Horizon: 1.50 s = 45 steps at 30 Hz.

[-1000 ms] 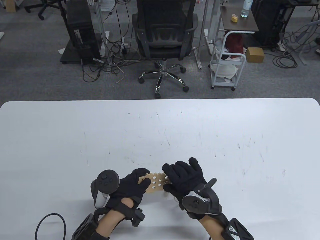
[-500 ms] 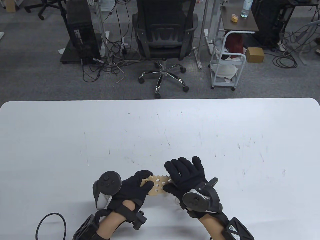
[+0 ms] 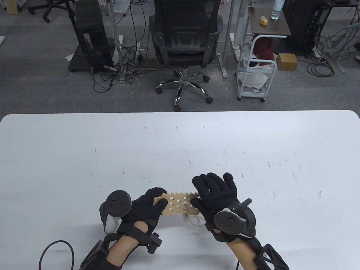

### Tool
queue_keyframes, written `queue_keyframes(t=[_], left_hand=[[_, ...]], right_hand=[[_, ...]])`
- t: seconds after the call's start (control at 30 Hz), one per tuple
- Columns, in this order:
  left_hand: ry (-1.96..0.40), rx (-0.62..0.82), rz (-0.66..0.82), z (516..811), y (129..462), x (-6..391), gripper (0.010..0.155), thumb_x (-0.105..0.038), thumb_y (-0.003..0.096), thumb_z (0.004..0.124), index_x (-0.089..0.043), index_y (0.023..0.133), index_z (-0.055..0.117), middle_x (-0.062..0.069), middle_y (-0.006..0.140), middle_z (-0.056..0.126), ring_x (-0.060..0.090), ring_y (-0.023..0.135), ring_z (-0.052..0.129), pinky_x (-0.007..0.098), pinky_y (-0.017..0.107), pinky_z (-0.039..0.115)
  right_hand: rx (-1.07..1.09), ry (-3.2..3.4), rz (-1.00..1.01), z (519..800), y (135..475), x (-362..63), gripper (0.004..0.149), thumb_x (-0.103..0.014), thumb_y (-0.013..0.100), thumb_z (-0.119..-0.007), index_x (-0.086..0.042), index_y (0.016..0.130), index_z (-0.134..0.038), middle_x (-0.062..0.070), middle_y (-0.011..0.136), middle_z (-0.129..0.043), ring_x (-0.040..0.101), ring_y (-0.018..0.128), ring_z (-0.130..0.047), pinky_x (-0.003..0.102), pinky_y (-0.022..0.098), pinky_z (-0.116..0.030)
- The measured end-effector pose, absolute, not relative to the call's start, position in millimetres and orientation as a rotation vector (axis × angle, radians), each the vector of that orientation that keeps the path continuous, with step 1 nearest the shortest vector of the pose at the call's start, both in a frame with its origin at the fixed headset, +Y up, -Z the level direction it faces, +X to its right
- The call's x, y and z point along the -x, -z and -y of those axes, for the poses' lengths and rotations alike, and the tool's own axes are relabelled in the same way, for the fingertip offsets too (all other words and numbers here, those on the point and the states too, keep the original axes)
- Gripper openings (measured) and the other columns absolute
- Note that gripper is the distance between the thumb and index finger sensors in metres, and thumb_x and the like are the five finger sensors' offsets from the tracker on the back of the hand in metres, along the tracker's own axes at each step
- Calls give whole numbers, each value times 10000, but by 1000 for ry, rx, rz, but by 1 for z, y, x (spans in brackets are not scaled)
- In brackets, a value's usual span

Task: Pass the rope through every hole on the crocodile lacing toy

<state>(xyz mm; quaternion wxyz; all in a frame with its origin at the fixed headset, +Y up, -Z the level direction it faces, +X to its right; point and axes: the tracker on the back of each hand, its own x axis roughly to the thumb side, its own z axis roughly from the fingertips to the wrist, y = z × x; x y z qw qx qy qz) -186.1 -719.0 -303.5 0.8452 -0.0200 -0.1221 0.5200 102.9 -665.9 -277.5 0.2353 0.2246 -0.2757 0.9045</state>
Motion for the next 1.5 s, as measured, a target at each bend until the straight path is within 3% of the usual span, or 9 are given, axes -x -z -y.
queue_keyframes(t=[0.37,0.7,1.13,1.5], left_hand=[[-1131,13,215,715,309,202,537,-457,395,803,-254,887,730,-16,726,926,214,483,997,474,590,764],[-1190,-11,258,709,311,207,535,-457,397,796,-261,890,725,-29,734,921,211,493,994,475,599,758],[-1243,-10,322,708,311,206,535,-458,398,795,-265,892,722,-34,738,918,210,500,992,472,607,755],[-1291,-8,368,706,309,203,537,-458,397,795,-263,892,722,-33,739,919,211,501,991,473,606,755]], right_hand=[[-370,-2369,727,661,295,-143,562,-354,452,-838,-191,976,-720,112,997,-758,413,927,-629,697,696,-282],[-224,-2292,626,673,312,-170,510,-342,439,-881,-203,923,-804,96,942,-847,403,878,-724,696,684,-351],[-277,-2340,430,696,322,-159,478,-389,407,-936,-248,860,-879,64,901,-916,376,845,-795,676,675,-420],[-475,-2256,273,705,316,-128,508,-417,396,-943,-250,870,-870,64,917,-902,378,853,-782,678,673,-419]])
